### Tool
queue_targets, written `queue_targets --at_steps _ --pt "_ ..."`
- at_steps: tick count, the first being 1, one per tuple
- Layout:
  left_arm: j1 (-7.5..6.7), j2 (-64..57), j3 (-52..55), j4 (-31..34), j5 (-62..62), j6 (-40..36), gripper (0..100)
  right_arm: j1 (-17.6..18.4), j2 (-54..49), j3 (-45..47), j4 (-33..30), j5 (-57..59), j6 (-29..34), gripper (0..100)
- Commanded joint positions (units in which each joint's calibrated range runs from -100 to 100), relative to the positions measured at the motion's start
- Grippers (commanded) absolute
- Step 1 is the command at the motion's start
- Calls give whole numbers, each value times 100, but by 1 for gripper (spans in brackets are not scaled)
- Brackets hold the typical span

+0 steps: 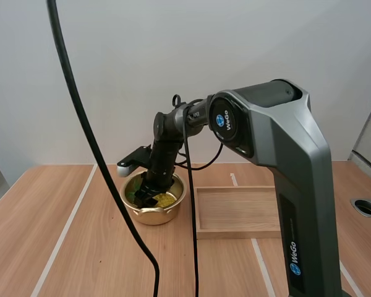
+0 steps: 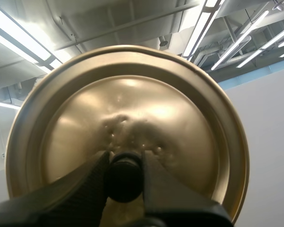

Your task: Open the pot, put the pineapple inside, and close it

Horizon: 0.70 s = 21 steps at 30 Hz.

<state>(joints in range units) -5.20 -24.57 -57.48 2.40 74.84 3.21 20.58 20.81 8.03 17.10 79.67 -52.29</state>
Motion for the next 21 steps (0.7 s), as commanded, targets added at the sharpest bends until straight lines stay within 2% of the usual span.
queue_targets --at_steps 1,10,21 --pt "-12 -20 -18 18 -185 -33 0 91 -19 0 14 243 -39 100" --pt "-12 -20 -18 18 -185 -33 0 99 -129 -16 -162 152 -29 100" --pt "-12 -20 -18 18 -185 -33 0 99 -952 -16 -435 185 146 100"
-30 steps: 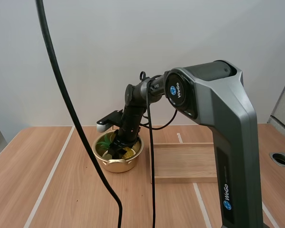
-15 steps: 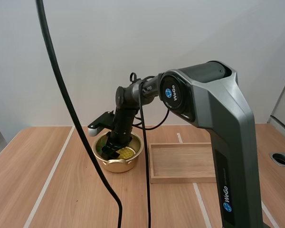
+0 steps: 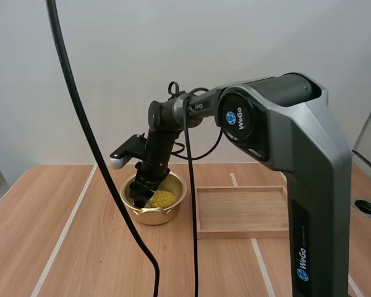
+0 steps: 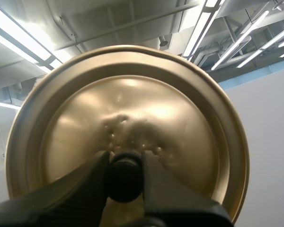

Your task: Open the pot, put the pineapple inside, and close it

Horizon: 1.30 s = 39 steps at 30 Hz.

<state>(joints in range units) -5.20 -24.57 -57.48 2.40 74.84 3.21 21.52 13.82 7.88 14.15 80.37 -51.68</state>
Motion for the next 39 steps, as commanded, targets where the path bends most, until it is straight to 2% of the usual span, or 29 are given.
queue_targets --at_steps 1,16,28,39 --pt "-12 -20 -18 18 -185 -33 0 5 -323 0 -185 133 115 100" --pt "-12 -20 -18 18 -185 -33 0 -110 -1376 0 -345 904 287 100" --pt "-12 -20 -18 18 -185 -33 0 -561 -2494 0 -345 1654 477 100" --pt "-12 -20 -18 18 -185 -33 0 -992 -4225 0 -816 1843 1576 100"
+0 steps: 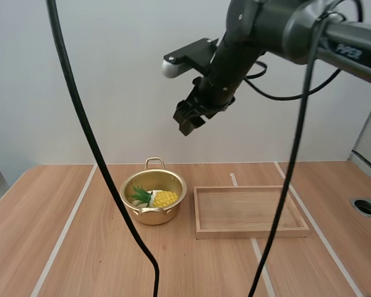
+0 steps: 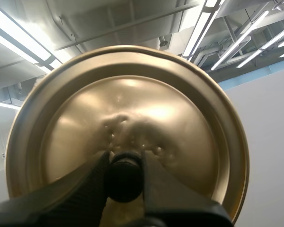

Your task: Open the pot, put the pineapple inside, and close it

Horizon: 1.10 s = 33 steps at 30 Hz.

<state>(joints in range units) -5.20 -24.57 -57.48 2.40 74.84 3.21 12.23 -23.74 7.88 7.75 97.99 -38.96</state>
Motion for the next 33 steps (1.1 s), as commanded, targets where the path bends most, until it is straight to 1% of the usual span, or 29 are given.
queue_targets --at_steps 1,4,5,9,12,15,19,20,21,22,23,24,31,33 --pt "-12 -20 -18 18 -185 -33 0 -70 -674 0 -225 55 417 100" --pt "-12 -20 -18 18 -185 -33 0 -80 -1259 0 -387 42 760 100" --pt "-12 -20 -18 18 -185 -33 0 -126 -1462 0 -391 42 786 100" --pt "-12 -20 -18 18 -185 -33 0 -513 -2136 0 -555 -114 908 100" --pt "-12 -20 -18 18 -185 -33 0 -702 -2577 0 -775 -162 1040 100" --pt "-12 -20 -18 18 -185 -33 0 -730 -2958 0 -846 -162 1179 100" --pt "-12 -20 -18 18 -185 -33 0 -736 -3260 0 -917 -162 1179 100" --pt "-12 -20 -18 18 -185 -33 0 -736 -3288 0 -938 -162 1190 81" --pt "-12 -20 -18 18 -185 -33 0 -736 -3326 0 -994 -142 1229 57" --pt "-12 -20 -18 18 -185 -33 0 -736 -3355 0 -1024 -100 1252 29" --pt "-12 -20 -18 18 -185 -33 0 -736 -3387 0 -1038 -102 1252 6" --pt "-12 -20 -18 18 -185 -33 0 -736 -3403 0 -1051 -35 1252 0" --pt "-12 -20 -18 18 -185 -33 0 -736 -3439 0 -1179 201 1370 0" --pt "-12 -20 -18 -80 -167 -53 0 -736 -3439 0 -1179 201 1413 0"
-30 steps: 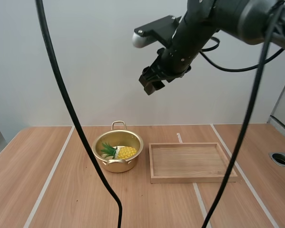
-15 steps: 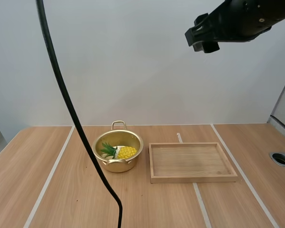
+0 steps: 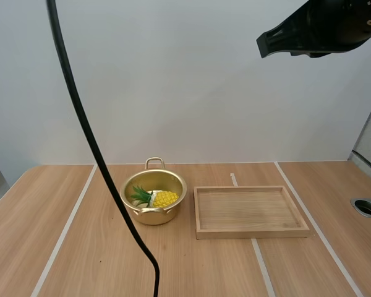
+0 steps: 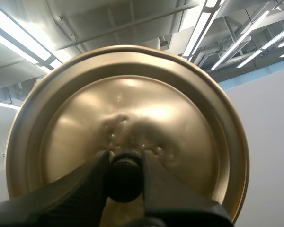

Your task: Open the pot, put the pineapple inside, and close it

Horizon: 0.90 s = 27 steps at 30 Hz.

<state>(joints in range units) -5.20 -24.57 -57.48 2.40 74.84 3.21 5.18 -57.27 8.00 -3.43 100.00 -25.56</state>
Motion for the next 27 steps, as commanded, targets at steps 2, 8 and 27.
queue_targets --at_steps 2,8,27 --pt "-12 -35 -18 -171 340 -66 0 -30 -86 -12 -61 0 73 0" --pt "-12 32 -18 -190 2516 -455 0 -30 -86 -12 -49 0 73 0" --pt "-12 -752 2826 11 2516 -758 0 -30 -86 -12 -38 0 73 0"
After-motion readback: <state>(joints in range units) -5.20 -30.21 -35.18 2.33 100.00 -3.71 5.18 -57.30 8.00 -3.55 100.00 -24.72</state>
